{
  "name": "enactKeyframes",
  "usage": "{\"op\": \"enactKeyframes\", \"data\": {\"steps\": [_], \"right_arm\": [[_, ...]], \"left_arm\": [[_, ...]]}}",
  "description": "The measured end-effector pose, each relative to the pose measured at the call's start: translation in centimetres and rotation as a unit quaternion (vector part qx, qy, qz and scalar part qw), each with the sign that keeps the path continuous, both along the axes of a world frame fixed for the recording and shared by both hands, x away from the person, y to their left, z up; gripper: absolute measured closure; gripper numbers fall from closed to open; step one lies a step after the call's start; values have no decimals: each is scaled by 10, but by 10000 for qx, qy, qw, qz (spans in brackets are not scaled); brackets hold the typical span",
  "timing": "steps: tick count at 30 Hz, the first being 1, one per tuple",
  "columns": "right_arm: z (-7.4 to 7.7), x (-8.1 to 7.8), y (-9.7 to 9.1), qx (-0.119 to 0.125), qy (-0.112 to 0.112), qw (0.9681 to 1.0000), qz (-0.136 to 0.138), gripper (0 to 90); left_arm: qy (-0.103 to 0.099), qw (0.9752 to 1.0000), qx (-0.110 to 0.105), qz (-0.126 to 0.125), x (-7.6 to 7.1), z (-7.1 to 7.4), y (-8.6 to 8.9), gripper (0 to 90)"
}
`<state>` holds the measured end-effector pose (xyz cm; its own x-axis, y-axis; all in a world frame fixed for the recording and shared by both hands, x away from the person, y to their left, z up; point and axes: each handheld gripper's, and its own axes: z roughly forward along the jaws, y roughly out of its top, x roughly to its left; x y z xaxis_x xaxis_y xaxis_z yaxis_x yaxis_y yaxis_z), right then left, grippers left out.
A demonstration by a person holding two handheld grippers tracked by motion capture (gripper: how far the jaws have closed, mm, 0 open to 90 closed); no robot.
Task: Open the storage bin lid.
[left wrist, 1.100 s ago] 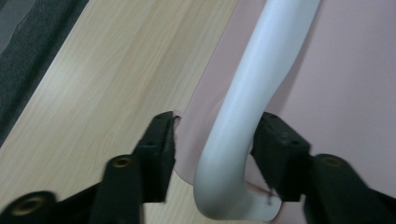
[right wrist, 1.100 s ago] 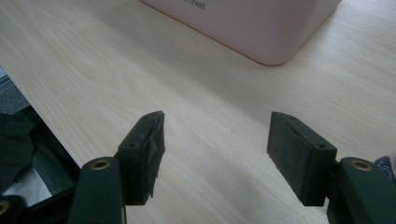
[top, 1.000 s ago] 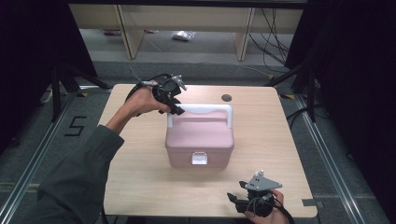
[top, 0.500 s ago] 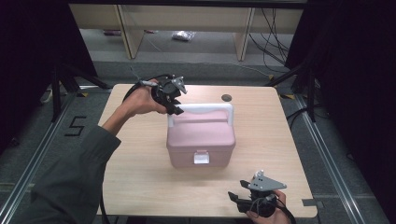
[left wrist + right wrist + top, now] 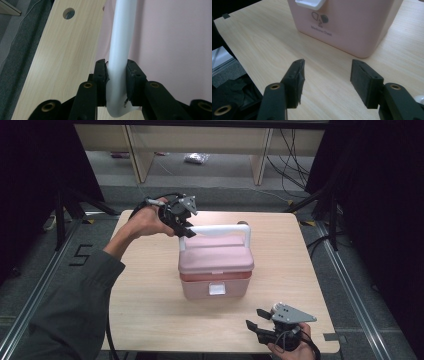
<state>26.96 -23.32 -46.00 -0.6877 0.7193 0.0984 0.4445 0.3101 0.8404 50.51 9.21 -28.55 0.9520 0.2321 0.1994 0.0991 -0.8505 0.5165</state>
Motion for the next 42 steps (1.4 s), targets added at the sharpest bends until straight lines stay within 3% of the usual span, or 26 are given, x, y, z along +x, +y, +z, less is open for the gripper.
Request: {"op": "enactKeyframes", "data": {"steps": [2, 3, 4, 5, 6, 8, 10, 11, 12, 15, 16, 22, 28, 34, 36, 37, 40, 42], "right_arm": [[2, 0, 2, 32, 98, 9999, 11, 474], [2, 0, 2, 32, 98, 9999, 11, 474], [3, 2, 2, 1, -40, 10000, 34, 487], [6, 4, 4, 44, -34, 9999, 92, 514], [8, 6, 4, 5, -105, 9999, 104, 527], [10, 6, 6, 54, -32, 9999, 109, 544], [17, 15, 7, 13, -304, 9993, 199, 598], [19, 16, 8, 53, -247, 9996, 152, 624], [22, 20, 7, 23, -381, 9990, 225, 654], [25, 25, 8, 134, -426, 9989, 170, 692], [29, 32, 6, 101, -508, 9985, 164, 738], [40, 53, 6, 208, -592, 9979, 127, 856], [48, 77, 3, 248, -835, 9961, 105, 900], [52, 91, 4, 199, -725, 9972, 57, 900], [51, 99, 4, 157, -787, 9968, 57, 900], [50, 99, 5, 237, -679, 9974, -5, 900], [50, 106, 3, 191, -848, 9962, 19, 900], [51, 109, 2, 205, -789, 9967, 43, 900]], "left_arm": [[27, 9999, -86, 47, 0, 0, -1, 727], [2, 10000, -1, 7, 1, 2, 0, 727], [5, 10000, 9, 10, 2, 3, 0, 726], [60, 9999, -114, 51, 2, 2, 0, 727], [58, 9999, -105, 40, 2, 2, 1, 727], [56, 9999, -110, 29, 3, 2, 1, 728], [54, 9999, -95, 15, 3, 3, 1, 728], [67, 9999, -132, 7, 4, 4, 0, 728], [68, 9999, -116, -10, 4, 4, 0, 729], [46, 10000, -38, -41, 5, 6, 1, 730], [63, 9999, -147, -2, 5, 6, 1, 730], [55, 9999, -152, -24, 6, 6, 1, 730], [65, 9997, -208, -67, 6, 6, 2, 731], [53, 9998, -186, -76, 5, 6, 2, 732], [51, 9998, -160, -106, 5, 7, 2, 733], [62, 9998, -176, -82, 5, 6, 2, 733], [84, 9998, -189, -82, 5, 6, 2, 733], [86, 9997, -215, -66, 6, 6, 3, 732]]}}
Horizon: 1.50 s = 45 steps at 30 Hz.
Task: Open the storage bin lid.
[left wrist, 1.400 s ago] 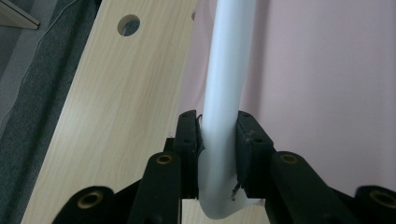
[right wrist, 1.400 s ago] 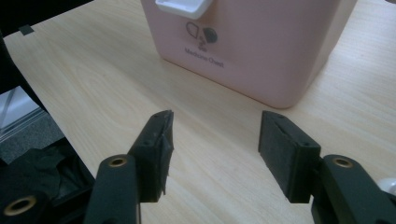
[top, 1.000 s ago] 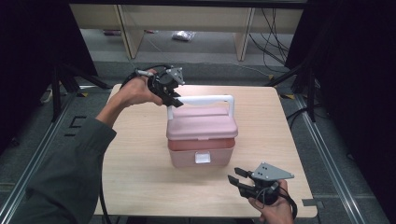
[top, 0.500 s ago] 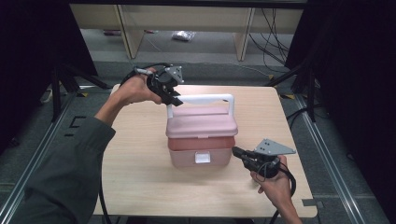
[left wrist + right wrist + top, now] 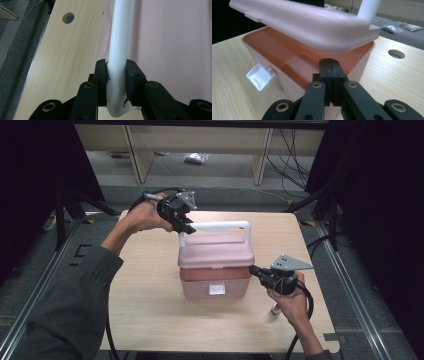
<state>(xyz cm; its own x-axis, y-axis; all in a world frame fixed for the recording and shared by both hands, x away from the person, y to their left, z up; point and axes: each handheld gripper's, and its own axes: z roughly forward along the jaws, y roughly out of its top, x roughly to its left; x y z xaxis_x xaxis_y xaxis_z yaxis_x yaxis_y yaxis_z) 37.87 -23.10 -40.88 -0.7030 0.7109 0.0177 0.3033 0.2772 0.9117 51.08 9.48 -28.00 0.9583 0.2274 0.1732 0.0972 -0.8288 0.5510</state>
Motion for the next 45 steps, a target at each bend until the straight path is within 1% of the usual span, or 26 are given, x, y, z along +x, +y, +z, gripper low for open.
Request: {"op": "enactKeyframes", "data": {"steps": [1, 2, 3, 8, 11, 12, 14, 15, 16, 18, 21, 24, 25, 27, 28, 29, 30, 31, 32, 33, 35, 36, 39, 40, 42, 45], "right_arm": [[-1, 1, 2, 150, 14, 9999, -15, 900], [0, 3, 1, 93, -78, 9999, 10, 900], [2, 2, 1, 87, -14, 9999, -89, 900], [8, 7, 3, -16, -143, 9999, -6, 900], [8, 7, 6, 73, -160, 9998, -75, 900], [9, 8, 6, 73, -171, 9998, 37, 900], [9, 8, 6, 31, -230, 9997, -17, 900], [10, 8, 6, 40, -236, 9997, -64, 900], [11, 7, 6, 36, -150, 9999, -68, 900], [12, 8, 5, -39, -210, 9998, -20, 900], [12, 9, 7, 83, -184, 9998, -24, 900], [14, 9, 6, -56, -227, 9997, -9, 900], [14, 9, 6, -48, -222, 9997, -15, 900], [14, 9, 7, -3, -190, 9998, 18, 900], [15, 10, 7, -36, -224, 9997, 11, 900], [15, 10, 7, -36, -224, 9997, 11, 900], [15, 10, 9, 39, -224, 9997, -74, 900], [15, 11, 10, 37, -253, 9997, -54, 900], [15, 11, 10, -8, -219, 9998, -6, 900], [15, 12, 10, -2, -207, 9998, 10, 900], [15, 13, 11, 9, -247, 9997, 4, 900], [14, 12, 12, 91, -189, 9998, -19, 900], [15, 12, 12, 46, -184, 9998, -46, 900], [17, 13, 11, -5, -193, 9998, 13, 900], [18, 12, 12, 45, -152, 9999, -68, 900], [20, 13, 11, -19, -171, 9998, -40, 900]], "left_arm": [[-11, 10000, 3, -6, 0, 0, 0, 732], [-17, 10000, -5, 2, 0, 0, 0, 731], [-16, 10000, -7, -1, 0, -1, 0, 731], [-23, 10000, -28, 57, 0, -1, 2, 729], [-44, 9999, -37, 110, 0, -1, 2, 719], [-75, 9998, -85, 157, 1, 0, 3, 700], [-56, 9996, -144, 233, 1, 0, 4, 643], [56, 9993, -219, 295, 1, 1, 6, 613], [117, 9992, -178, 338, 0, 1, 7, 566], [59, 9990, -118, 421, 0, 2, 9, 535], [54, 9966, -249, 785, -2, 6, 19, 481], [49, 9950, -232, 970, -3, 8, 27, 390], [110, 9920, -300, 1222, -5, 9, 35, 369], [121, 9908, -346, 1303, -5, 9, 41, 355], [141, 9880, -385, 1491, -7, 8, 50, 344], [141, 9880, -385, 1491, -7, 8, 50, 336], [113, 9848, -332, 1704, -9, 5, 59, 335], [113, 9848, -332, 1704, -9, 5, 59, 335], [93, 9817, -324, 1875, -11, 3, 63, 330], [134, 9771, -442, 2078, -16, -1, 71, 326], [233, 9720, -597, 2262, -21, -9, 76, 325], [254, 9708, -581, 2314, -24, -15, 78, 317], [335, 9697, -613, 2341, -31, -26, 80, 299], [339, 9663, -772, 2430, -37, -36, 84, 299], [331, 9612, -868, 2599, -42, -46, 85, 299], [397, 9595, -884, 2646, -48, -56, 84, 293]]}}
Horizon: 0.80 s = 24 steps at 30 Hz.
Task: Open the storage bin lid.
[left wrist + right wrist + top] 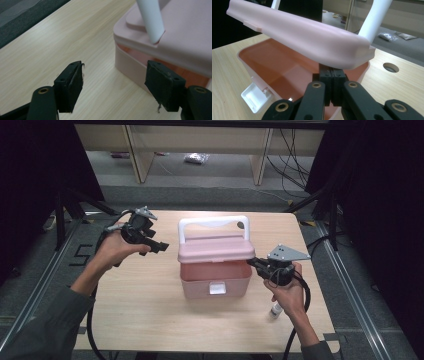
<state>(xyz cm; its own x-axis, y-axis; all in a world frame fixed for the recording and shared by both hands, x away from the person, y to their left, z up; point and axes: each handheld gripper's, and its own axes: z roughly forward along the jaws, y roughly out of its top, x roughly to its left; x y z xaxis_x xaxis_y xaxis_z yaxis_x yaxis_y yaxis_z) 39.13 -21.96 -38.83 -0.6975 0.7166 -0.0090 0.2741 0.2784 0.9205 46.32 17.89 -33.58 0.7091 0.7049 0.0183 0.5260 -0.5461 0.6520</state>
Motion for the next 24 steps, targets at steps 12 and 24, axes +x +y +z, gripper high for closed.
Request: {"op": "enactKeyframes", "data": {"steps": [12, 24], "right_arm": [[6, 6, 0, 98, -25, 9999, -29, 900], [5, 7, 0, 104, -86, 9999, -27, 900]], "left_arm": [[61, 9987, -499, 52, -29, -34, -12, 262], [66, 9988, -469, -157, -33, -58, -40, 287]]}}
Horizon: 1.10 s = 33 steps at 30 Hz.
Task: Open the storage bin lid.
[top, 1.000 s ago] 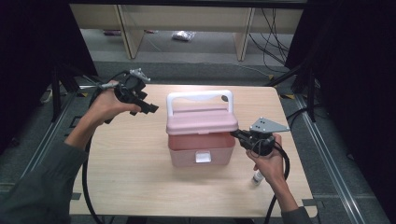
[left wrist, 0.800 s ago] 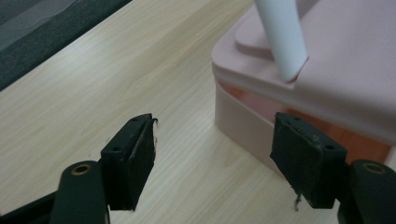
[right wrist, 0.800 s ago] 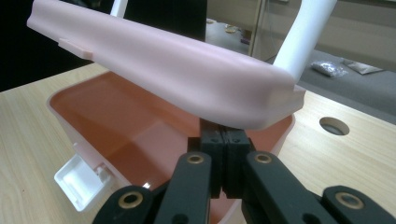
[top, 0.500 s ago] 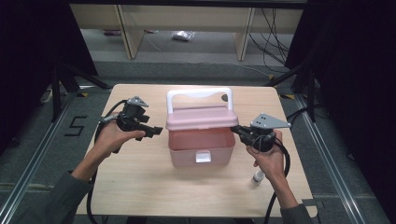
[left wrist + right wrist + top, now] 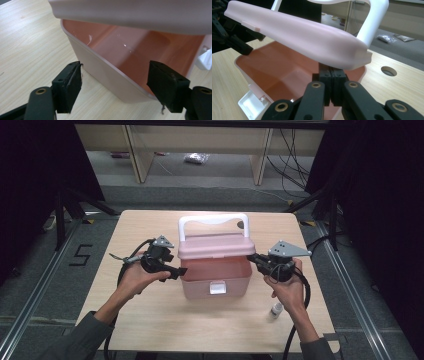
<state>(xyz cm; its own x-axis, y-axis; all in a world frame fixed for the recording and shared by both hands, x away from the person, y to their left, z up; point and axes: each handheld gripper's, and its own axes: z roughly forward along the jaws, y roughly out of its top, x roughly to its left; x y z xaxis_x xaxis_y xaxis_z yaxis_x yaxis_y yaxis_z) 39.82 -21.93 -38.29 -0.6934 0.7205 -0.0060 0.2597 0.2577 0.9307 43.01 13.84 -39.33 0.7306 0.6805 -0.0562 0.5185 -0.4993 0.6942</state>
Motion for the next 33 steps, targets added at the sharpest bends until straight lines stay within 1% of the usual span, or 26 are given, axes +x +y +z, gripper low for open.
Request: {"op": "enactKeyframes", "data": {"steps": [1, 2, 3, 4, 5, 6, 7, 8, 10, 11, 13, 14, 16, 17, 18, 19, 20, 22, 23, 25, 26, 28, 29, 30, 31, 33], "right_arm": [[0, 0, 0, -1, -6, 10000, 5, 900], [0, -1, 1, 44, 70, 10000, -35, 900], [0, -2, 1, 49, 82, 9999, -67, 900], [0, -1, 1, 23, 41, 10000, -24, 900], [0, -1, 1, 60, 92, 9999, -51, 900], [0, -1, 0, 32, 31, 10000, -39, 900], [0, -1, 0, 32, 31, 10000, -39, 900], [0, 0, 0, 35, 32, 10000, -42, 900], [0, 0, 0, 38, 24, 10000, -38, 900], [1, 0, 1, 31, 26, 10000, -31, 900], [2, 0, 2, -11, 8, 10000, -40, 899], [3, 1, 2, -29, -26, 10000, -34, 899], [4, 1, 3, 32, -4, 10000, -8, 899], [5, 1, 3, -15, -31, 10000, -47, 899], [7, 1, 3, -10, 36, 10000, -33, 899], [7, 1, 3, -10, 36, 10000, -33, 899], [7, 2, 3, -2, -70, 10000, -6, 899], [9, 2, 3, 30, 20, 10000, -26, 899], [10, 3, 3, -4, -38, 10000, 3, 898], [11, 5, 4, 68, -66, 9999, 65, 897], [12, 5, 3, 27, -46, 10000, 55, 897], [12, 5, 3, 46, -64, 10000, 41, 897], [12, 9, 2, -27, -170, 9999, -9, 897], [13, 9, 1, 38, -3, 10000, 10, 897], [13, 11, 1, 52, -58, 10000, -52, 897], [13, 13, 0, 95, -48, 9999, -10, 897]], "left_arm": [[4, 10000, 7, 6, 1, -3, -2, 302], [4, 10000, 7, 6, 1, -3, -2, 315], [50, 9999, 6, -114, 1, -6, -3, 318], [64, 9999, 52, -134, 1, -6, -3, 330], [44, 9999, 62, -144, 1, -7, -3, 343], [45, 9998, 60, -164, 1, -8, -3, 353], [45, 9998, 60, -164, 1, -8, -3, 356], [61, 9999, 5, -159, 1, -9, -4, 356], [15, 9999, 7, -165, 1, -10, -4, 366], [15, 9998, -19, -211, 1, -11, -5, 373], [-17, 9996, 12, -281, 0, -13, -7, 427], [7, 9998, 15, -217, -1, -13, -8, 431], [48, 9997, -38, -235, 0, -13, -7, 445], [42, 9997, -39, -249, 0, -13, -6, 454], [51, 9997, -54, -241, 0, -13, -5, 464], [51, 9997, -54, -241, 0, -13, -5, 475], [37, 9997, -35, -247, -1, -13, -5, 475], [26, 9996, -68, -279, -1, -14, -4, 498], [25, 9996, -76, -263, -2, -14, -3, 508], [2, 9995, -67, -295, -3, -14, -4, 517], [118, 9998, -99, -92, -7, -14, -5, 517], [160, 9998, -83, -82, -8, -14, -5, 516], [148, 9998, -82, -132, -9, -14, -5, 516], [141, 9998, -88, -134, -9, -14, -5, 516], [147, 9998, -59, -126, -10, -14, -6, 515], [132, 9998, -80, -112, -11, -14, -6, 515]]}}
